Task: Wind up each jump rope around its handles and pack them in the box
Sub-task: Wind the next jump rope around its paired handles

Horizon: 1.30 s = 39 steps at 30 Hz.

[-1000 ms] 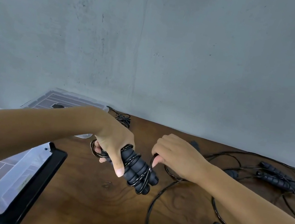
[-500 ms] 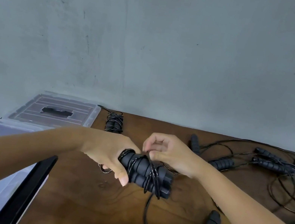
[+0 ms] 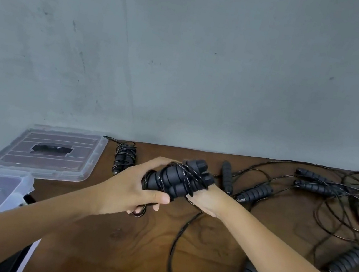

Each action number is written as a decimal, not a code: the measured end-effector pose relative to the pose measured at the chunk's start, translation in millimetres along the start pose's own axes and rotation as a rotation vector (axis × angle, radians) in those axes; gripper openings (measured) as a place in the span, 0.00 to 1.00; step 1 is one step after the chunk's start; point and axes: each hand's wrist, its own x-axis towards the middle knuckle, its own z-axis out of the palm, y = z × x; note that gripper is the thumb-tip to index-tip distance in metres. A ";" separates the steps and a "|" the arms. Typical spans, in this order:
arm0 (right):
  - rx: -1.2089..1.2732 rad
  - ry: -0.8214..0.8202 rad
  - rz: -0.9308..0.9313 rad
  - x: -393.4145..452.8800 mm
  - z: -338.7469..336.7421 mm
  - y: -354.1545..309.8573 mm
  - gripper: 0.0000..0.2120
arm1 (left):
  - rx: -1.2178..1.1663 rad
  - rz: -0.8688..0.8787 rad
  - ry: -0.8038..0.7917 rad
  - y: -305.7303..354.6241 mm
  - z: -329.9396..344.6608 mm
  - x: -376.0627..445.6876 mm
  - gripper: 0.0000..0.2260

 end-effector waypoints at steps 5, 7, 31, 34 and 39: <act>0.025 0.099 -0.203 21.2 29.3 5.1 0.11 | -0.178 0.046 0.226 -4.2 0.2 4.8 0.19; -0.081 0.183 -0.188 28.1 38.0 16.0 0.10 | -0.231 0.025 0.305 -5.4 -1.4 5.7 0.19; -0.552 0.394 -0.313 7.2 19.6 -2.4 0.13 | -0.255 -0.138 0.727 -36.7 -20.8 46.6 0.20; -0.535 0.341 -0.332 9.8 9.3 -9.4 0.18 | -0.167 -0.182 0.709 -40.4 -19.1 51.1 0.22; -0.566 0.266 -0.371 9.6 2.6 -18.1 0.25 | 0.172 -0.186 0.564 -45.7 -21.3 52.9 0.30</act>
